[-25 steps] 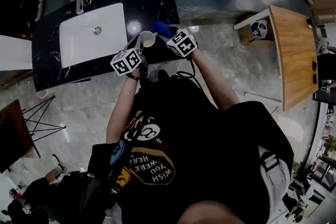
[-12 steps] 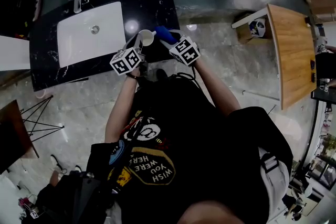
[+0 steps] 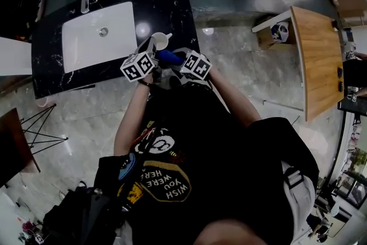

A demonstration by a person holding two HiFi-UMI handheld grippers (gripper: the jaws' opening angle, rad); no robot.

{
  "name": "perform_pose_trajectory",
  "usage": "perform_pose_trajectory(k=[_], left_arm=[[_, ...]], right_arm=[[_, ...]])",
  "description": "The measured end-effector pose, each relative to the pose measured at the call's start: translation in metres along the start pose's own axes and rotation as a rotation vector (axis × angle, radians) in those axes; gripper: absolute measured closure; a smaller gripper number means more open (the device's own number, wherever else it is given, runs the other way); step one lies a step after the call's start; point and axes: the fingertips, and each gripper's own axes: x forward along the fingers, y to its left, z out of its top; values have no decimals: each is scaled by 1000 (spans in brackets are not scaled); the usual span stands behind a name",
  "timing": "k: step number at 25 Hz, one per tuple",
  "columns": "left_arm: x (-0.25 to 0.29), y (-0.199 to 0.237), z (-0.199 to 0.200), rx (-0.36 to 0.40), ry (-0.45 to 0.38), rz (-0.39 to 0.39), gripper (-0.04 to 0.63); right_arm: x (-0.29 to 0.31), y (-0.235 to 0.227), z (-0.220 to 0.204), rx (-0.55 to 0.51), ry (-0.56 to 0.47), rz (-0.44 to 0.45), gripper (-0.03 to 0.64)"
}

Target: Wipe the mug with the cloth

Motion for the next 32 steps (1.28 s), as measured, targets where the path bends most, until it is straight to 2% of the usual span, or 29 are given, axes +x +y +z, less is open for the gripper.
perform_pose_trajectory(k=[2,5,8,11,13,14,16,19,20,22,25,26,27,30,32], left_arm=[[0,0,0,5,7,0,591],[0,1,0,7,12,0,591],[0,0,1,5,6,-8,591],[0,-1,0,-1,5,-9,591],[1,-1,-1,9,13,-5,591],[0,0,-1,18,17,-1,591],[-1,2,0,29,17,5,591],[-5,5,4,25,5,10,591],[-6,7,5,21,2,13,591],[-8,8,5,19,0,18,591],[-15,3,11,79,-8,20,591],[-18,0,15,114,-15,18,591],[-21,-4,20,153,-24,16,591],[-32,-16,35,278,-58,22,591],[-39,-21,44,333,-83,34,591]], right_arm=[[-16,-18,14,46,-63,-39,460],[-43,-65,39,139,-144,-160,460],[-39,-87,33,182,-87,-229,460],[-12,-49,12,87,12,-129,460],[-5,-18,-1,28,37,-51,460],[-6,-10,-5,29,31,-40,460],[-19,-18,-2,76,-14,-94,462],[-43,-59,14,161,-88,-274,460],[-47,-71,17,180,-100,-314,431],[-51,-85,19,208,-117,-343,283],[-67,-91,32,243,-202,-376,281],[-74,-93,37,253,-241,-397,288],[-81,-95,41,258,-277,-426,338],[-98,-102,46,259,-335,-528,614],[-100,-103,45,272,-343,-551,615]])
